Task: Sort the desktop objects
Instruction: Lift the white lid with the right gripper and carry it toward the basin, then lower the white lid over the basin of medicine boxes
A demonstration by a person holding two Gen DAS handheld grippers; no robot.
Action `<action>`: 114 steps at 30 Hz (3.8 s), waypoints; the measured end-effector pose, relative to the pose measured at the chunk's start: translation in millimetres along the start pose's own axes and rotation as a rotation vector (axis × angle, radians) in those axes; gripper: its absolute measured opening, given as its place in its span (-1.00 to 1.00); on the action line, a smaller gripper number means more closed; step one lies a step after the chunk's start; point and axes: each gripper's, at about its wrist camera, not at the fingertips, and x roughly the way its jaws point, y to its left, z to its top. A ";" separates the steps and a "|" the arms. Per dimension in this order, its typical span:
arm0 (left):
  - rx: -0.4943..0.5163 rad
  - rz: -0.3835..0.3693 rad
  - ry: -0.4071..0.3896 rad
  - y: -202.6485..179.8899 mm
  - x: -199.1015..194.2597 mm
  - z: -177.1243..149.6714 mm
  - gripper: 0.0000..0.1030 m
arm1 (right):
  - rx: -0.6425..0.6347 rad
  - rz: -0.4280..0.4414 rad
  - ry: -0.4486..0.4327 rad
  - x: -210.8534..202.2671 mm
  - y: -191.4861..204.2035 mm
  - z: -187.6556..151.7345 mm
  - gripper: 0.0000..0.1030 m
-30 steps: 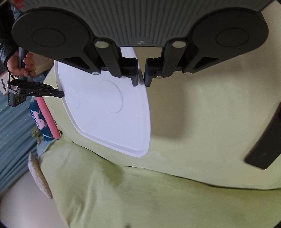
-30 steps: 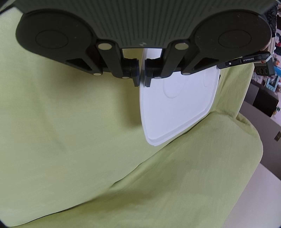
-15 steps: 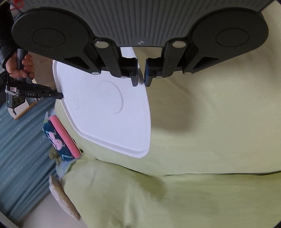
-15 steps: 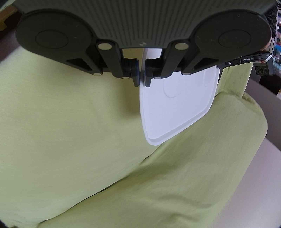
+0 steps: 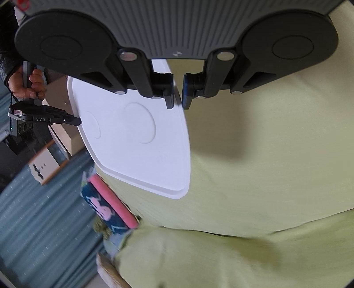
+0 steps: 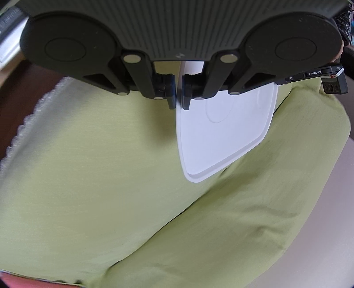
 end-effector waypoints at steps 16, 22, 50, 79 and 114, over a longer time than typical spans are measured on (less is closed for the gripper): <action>0.145 -0.118 0.119 -89.0 83.4 15.3 -0.91 | 0.126 -0.126 -0.131 -102.9 -81.5 -27.0 -0.88; 0.195 -0.168 0.158 -126.9 112.7 13.9 -0.91 | 0.182 -0.173 -0.176 -143.7 -109.0 -47.9 -0.88; 0.386 -0.296 0.325 -230.6 171.5 -20.7 -0.92 | 0.405 -0.334 -0.342 -258.4 -156.2 -171.6 -0.88; 0.498 -0.297 0.363 -243.7 158.2 -46.3 -0.92 | 0.490 -0.348 -0.389 -270.7 -127.0 -249.4 -0.88; 0.536 -0.254 0.488 -240.2 208.7 -90.1 -0.92 | 0.649 -0.390 -0.336 -247.3 -163.3 -307.9 -0.88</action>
